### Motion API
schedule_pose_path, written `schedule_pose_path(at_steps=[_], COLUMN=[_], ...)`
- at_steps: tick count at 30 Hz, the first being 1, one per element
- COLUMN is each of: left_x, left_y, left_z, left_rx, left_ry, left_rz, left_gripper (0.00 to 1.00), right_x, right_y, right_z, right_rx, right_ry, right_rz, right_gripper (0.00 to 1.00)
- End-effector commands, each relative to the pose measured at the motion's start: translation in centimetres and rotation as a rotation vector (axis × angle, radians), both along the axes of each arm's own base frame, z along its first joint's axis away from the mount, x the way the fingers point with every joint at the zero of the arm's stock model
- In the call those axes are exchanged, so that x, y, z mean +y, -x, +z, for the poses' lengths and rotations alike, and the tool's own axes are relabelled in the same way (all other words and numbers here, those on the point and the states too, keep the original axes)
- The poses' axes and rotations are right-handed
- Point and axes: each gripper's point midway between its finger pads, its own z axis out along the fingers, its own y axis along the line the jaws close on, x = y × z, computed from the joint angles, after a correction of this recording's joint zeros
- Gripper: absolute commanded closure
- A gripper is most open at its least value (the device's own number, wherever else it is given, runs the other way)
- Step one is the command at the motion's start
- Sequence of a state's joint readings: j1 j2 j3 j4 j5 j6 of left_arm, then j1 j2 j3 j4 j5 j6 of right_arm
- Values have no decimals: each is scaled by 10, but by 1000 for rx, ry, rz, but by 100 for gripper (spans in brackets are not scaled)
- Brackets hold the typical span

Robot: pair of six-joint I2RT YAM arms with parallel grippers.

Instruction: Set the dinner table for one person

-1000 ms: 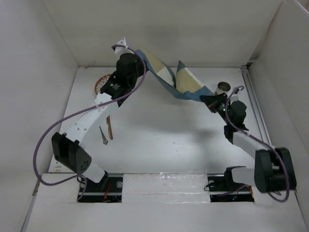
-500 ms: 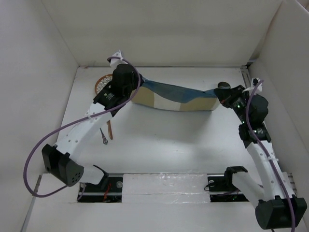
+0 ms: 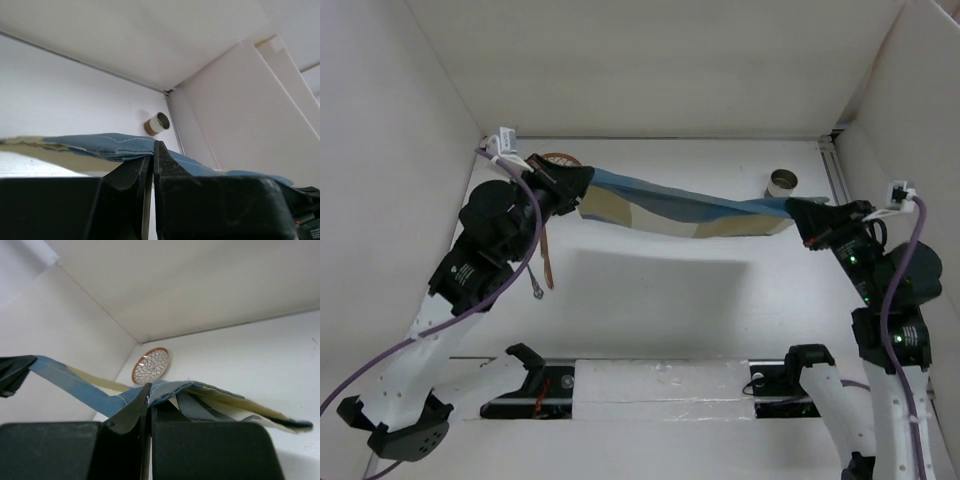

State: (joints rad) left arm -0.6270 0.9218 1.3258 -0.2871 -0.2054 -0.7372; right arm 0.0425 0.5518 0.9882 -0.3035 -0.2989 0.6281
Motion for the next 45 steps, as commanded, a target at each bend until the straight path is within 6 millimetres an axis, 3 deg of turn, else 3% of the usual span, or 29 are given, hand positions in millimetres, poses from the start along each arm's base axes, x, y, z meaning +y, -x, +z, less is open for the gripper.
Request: schedule_pose_path(at_steps=[1, 4, 8, 14, 15, 17, 18, 19, 21, 22, 23, 24, 25, 26, 27, 28, 29, 30, 32, 33, 34, 36, 37, 40, 41, 42, 43, 44, 45], left_x=[23, 28, 27, 11, 11, 2, 0, 2, -2, 0, -7, -8, -9, -7, -5, -9, -10, -12, -12, -13, -12, -9, -6, 8, 17, 18, 17, 16, 19], left_y=[13, 18, -4, -68, -92, -112, -131, -142, -166, -189, -201, -211, -226, -235, -246, -259, -268, -277, -292, -295, -297, -295, -291, -265, -256, -244, -223, -215, -202], left_z=[4, 0, -17, -43, -65, -71, -94, -101, -107, -138, -136, -143, -169, -176, -166, -185, -187, -164, -173, -164, -142, -122, -111, -78, -100, -106, -93, -101, -151], left_rx=[-27, -6, 55, 124, 177, 180, 228, 236, 252, 313, 302, 302, 350, 361, 340, 364, 366, 337, 362, 347, 310, 273, 257, 217, 266, 284, 262, 267, 359], left_ry=[16, 40, 7, -94, -130, -154, -193, -215, -220, -255, -258, -272, -296, -300, -295, -318, -325, -325, -371, -375, -358, -359, -353, -321, -355, -353, -333, -321, -356], left_rz=[52, 63, 135, 219, 241, 237, 266, 280, 258, 256, 213, 205, 210, 219, 230, 226, 212, 211, 227, 226, 239, 250, 261, 290, 316, 331, 336, 340, 327], left_gripper=[100, 100, 100, 100, 100, 100, 100, 100, 100, 100, 100, 100, 100, 100, 100, 100, 97, 86, 65, 50, 1, 0, 0, 0, 0, 0, 0, 0, 0], right_x=[-10, -10, -8, -5, -1, 7, 9, 10, 13, 14, 14, 19, 19, 26, 28, 31, 31, 30, 35, 33, 37, 43, 47, 63, 67, 67, 82, 86, 88], right_y=[24, 28, 0, -84, -110, -137, -152, -179, -204, -214, -230, -240, -248, -267, -277, -283, -291, -298, -300, -302, -301, -300, -298, -283, -278, -271, -261, -247, -242], right_z=[16, 23, 18, 1, -13, -19, -25, -46, -61, -69, -82, -81, -84, -86, -86, -88, -78, -81, -68, -50, -42, -34, -16, -22, -40, -47, -59, -95, -108], right_rx=[-21, -33, 1, 47, 97, 104, 117, 173, 195, 207, 230, 209, 218, 217, 211, 224, 211, 217, 192, 154, 135, 134, 97, 145, 193, 224, 246, 312, 319], right_ry=[63, 62, 66, 85, 89, 92, 93, 93, 94, 94, 94, 95, 96, 110, 118, 118, 118, 118, 128, 127, 151, 181, 211, 293, 359, 391, 414, 437, 447], right_rz=[-50, -50, -37, -37, -16, 31, 45, 47, 60, 61, 62, 58, 58, 71, 86, 99, 98, 88, 74, 61, 63, 75, 73, 56, 59, 30, 58, 76, 62], right_gripper=[100, 100, 100, 100, 100, 98, 97, 97, 97, 96, 96, 94, 85, 74, 66, 41, 16, 0, 0, 0, 0, 0, 0, 0, 0, 0, 0, 0, 0])
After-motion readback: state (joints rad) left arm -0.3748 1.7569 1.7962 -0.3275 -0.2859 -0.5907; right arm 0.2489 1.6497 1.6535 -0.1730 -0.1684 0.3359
